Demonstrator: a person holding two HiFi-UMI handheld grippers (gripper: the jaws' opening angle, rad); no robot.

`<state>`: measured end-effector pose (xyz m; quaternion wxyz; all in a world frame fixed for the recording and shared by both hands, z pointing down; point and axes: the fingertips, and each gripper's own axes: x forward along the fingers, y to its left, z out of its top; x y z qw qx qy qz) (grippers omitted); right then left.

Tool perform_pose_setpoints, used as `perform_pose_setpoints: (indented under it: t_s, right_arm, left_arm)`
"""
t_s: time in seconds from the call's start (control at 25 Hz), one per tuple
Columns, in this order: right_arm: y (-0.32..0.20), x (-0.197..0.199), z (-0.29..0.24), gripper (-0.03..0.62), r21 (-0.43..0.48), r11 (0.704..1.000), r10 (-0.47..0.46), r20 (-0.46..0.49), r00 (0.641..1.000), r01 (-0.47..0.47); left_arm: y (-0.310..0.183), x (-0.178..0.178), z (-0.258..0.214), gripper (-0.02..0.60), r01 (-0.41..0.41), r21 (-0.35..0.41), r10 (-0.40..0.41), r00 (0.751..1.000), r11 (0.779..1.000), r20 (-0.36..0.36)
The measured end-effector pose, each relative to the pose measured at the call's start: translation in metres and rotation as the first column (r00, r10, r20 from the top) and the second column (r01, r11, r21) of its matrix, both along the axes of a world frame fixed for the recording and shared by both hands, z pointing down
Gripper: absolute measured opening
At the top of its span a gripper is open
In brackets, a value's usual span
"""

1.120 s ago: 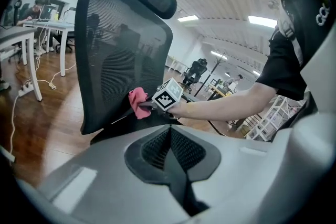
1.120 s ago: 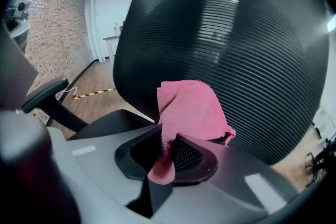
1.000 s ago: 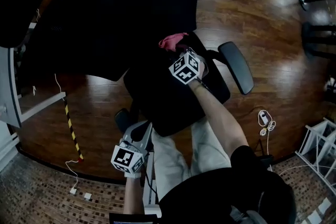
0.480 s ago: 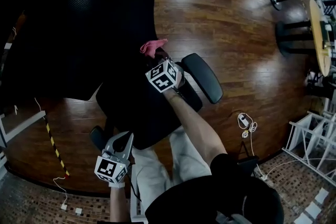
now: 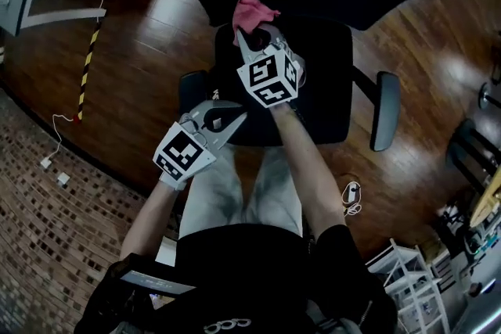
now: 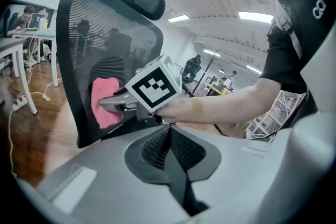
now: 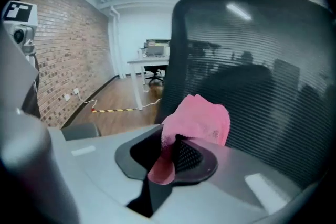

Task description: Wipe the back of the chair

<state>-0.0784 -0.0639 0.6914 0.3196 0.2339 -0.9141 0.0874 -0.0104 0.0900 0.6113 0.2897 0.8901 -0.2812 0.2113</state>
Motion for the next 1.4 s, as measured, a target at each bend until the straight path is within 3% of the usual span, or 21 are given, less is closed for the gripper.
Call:
perform_pose_setpoints:
  t_s: [0.08,0.2,0.32,0.48,0.68,0.92,1.16,1.4]
  right_arm:
    - [0.015,-0.035,-0.006,0.046,0.017,0.995,-0.102,0.007,0.995,0.102]
    - [0.023,-0.062,-0.010,0.046,0.042,0.986,-0.163,-0.003,0.987,0.163]
    - [0.017,-0.066,-0.011,0.046,0.040,0.987,-0.154,0.006,0.988,0.154]
    - [-0.004,-0.048,-0.017,0.046,0.034,0.997,-0.067,0.007,0.998,0.067]
    - [-0.032,0.010,-0.022,0.046,0.039,0.998,0.045,-0.014,0.999,-0.045]
    - [-0.072,0.117,-0.013,0.046,0.054,0.976,0.213,-0.060,0.975,-0.210]
    - [-0.106,0.227,-0.021,0.046,0.087,0.921,0.388,-0.103,0.916,-0.381]
    - [-0.136,0.297,-0.034,0.046,0.119,0.850,0.524,-0.105,0.845,-0.513]
  left_arm:
    - [-0.001,-0.007,0.001,-0.009,-0.002,0.009,0.002,1.000,1.000,0.005]
    - [-0.003,-0.017,-0.002,-0.009,-0.010,0.024,0.010,1.000,1.000,0.005]
    - [-0.004,-0.024,-0.006,-0.009,-0.005,0.037,0.004,1.000,0.999,0.016]
    - [-0.004,-0.040,-0.007,-0.009,0.013,0.036,-0.013,1.000,0.999,0.014]
    - [-0.008,-0.035,-0.010,-0.009,0.025,0.033,-0.025,1.000,0.999,0.000]
    - [-0.017,-0.003,-0.009,-0.009,-0.010,0.038,0.011,1.000,0.999,-0.017]
    - [-0.021,0.027,-0.015,-0.009,-0.040,0.038,0.042,0.998,0.998,-0.037]
    - [-0.026,0.049,-0.013,-0.008,-0.057,0.031,0.058,0.997,0.998,-0.048]
